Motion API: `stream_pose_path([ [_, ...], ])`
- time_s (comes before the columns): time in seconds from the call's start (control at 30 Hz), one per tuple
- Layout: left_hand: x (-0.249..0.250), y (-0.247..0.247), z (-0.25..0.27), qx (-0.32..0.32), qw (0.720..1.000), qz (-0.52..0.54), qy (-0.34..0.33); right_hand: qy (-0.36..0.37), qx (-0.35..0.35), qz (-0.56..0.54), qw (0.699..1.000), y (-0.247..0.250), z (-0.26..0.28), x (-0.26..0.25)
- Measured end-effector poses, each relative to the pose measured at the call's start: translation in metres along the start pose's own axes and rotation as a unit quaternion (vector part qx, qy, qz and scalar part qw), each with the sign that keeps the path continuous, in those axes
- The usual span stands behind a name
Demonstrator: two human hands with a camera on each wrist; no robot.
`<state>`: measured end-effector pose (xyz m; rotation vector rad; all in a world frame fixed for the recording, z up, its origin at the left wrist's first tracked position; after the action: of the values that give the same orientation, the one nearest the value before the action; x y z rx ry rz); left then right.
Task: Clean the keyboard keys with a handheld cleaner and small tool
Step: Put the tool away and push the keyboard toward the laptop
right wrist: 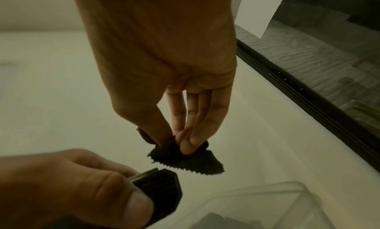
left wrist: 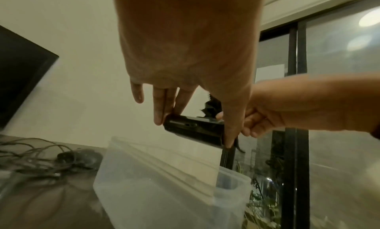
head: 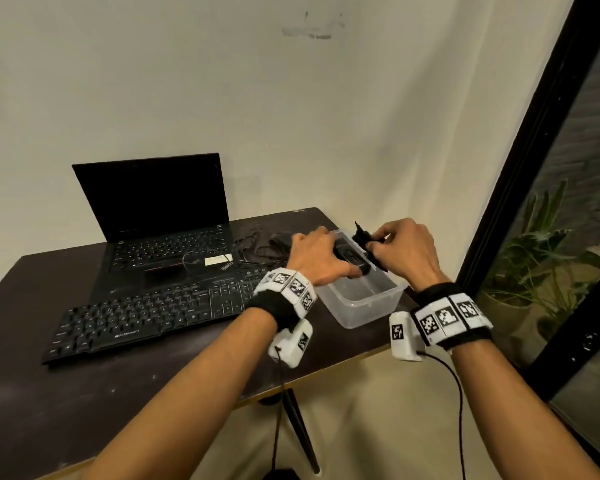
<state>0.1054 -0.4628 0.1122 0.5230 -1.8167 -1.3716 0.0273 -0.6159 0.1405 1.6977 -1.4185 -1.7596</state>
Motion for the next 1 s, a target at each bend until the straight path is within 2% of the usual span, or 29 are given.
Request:
stream_pose_path([
  [0.1, 0.011, -0.032, -0.016, -0.061, 0.998, -0.020, 0.028, -0.036, -0.070, 0.070, 0.994, -0.026, -0.022, 0.016],
  [0.23, 0.009, -0.066, -0.029, -0.111, 0.992, -0.038, 0.047, -0.046, -0.139, 0.146, 0.978, -0.062, -0.039, 0.039],
  [0.4, 0.000, -0.082, -0.031, -0.130, 0.986, -0.089, 0.059, -0.054, -0.177, 0.182, 0.966, -0.085, -0.045, 0.060],
  [0.63, -0.002, -0.086, -0.035, -0.174, 0.974, -0.117, 0.085, -0.056, -0.154, 0.182, 0.970, -0.091, -0.041, 0.057],
  [0.8, 0.000, -0.083, -0.030, -0.186, 0.974, -0.106, 0.069, -0.058, -0.152, 0.159, 0.974, -0.088, -0.034, 0.054],
  [0.9, -0.007, -0.073, -0.022, -0.152, 0.983, -0.089, 0.053, -0.042, -0.103, 0.118, 0.987, -0.073, -0.024, 0.047],
  [1.0, -0.016, -0.048, 0.000, -0.056, 0.998, -0.012, 0.023, -0.019, -0.032, 0.049, 0.998, -0.051, -0.004, 0.040],
])
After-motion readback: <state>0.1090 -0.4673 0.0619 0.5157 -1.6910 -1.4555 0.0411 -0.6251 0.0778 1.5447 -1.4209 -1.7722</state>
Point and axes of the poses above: each hand's wrist, its own z-axis away from the middle knuckle, its own y-axis out of the back of the hand, x = y × z, the point moved 6 cm from there along -z, towards the middle knuckle, and after that the axes turned 7 degrees about -x, right-handed, at the moved point
